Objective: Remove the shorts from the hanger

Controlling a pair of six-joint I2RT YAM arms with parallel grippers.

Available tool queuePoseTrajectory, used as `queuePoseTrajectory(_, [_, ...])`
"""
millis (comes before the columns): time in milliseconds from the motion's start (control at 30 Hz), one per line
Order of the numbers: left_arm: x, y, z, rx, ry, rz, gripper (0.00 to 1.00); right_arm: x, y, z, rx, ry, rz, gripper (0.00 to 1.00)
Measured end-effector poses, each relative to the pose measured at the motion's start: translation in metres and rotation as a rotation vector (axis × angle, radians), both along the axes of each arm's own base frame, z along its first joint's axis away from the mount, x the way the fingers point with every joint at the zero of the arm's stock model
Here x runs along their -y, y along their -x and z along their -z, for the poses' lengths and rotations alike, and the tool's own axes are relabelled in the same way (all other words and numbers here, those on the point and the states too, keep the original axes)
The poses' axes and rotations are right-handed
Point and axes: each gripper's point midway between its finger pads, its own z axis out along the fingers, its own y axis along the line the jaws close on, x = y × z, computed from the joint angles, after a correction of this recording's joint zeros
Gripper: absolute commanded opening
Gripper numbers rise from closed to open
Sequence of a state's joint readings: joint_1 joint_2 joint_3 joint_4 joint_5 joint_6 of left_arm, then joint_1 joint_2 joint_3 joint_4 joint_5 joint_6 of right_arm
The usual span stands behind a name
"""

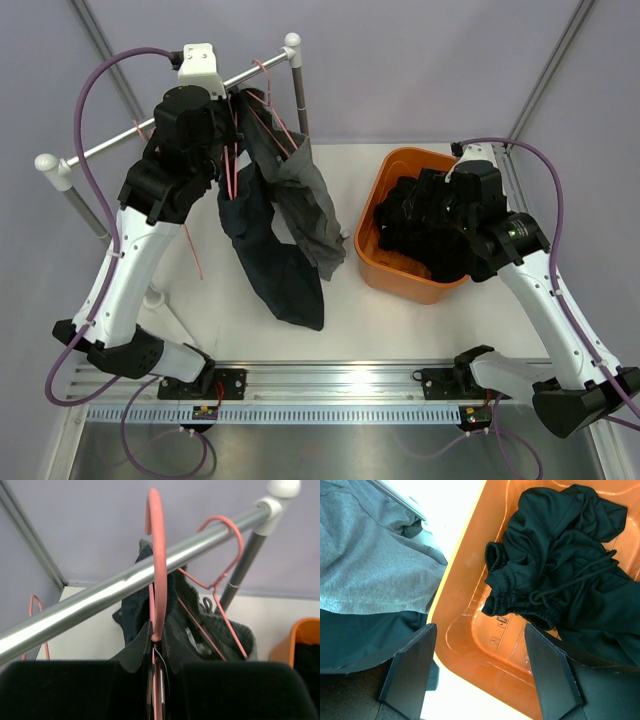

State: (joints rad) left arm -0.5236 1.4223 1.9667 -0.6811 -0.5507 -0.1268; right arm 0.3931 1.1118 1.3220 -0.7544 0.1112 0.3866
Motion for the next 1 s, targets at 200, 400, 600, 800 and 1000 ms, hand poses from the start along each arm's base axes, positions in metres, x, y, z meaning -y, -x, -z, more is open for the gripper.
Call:
queuePoseTrajectory(200, [0.012, 0.011, 0.005, -0.043, -0.015, 0.098, 0.0, 0.0, 0.0, -0.002, 0.007, 0.006, -0.003, 0.8])
queuePoseTrajectory(400, [0.025, 0.042, 0.027, -0.12, -0.041, 0.204, 0.0, -0.003, 0.003, -0.014, 0.021, 0.0, -0.035, 0.8])
queuePoseTrajectory(600, [0.05, 0.092, 0.026, -0.127, -0.06, 0.352, 0.0, -0.012, 0.011, -0.029, 0.033, -0.015, -0.096, 0.8])
queuePoseTrajectory(800, [0.087, 0.135, 0.035, -0.155, -0.121, 0.53, 0.0, -0.035, 0.027, -0.041, 0.043, -0.022, -0.186, 0.8])
queuePoseTrajectory(1000, [0.119, 0.166, 0.044, -0.174, -0.167, 0.67, 0.0, -0.06, 0.042, -0.056, 0.061, -0.037, -0.275, 0.79])
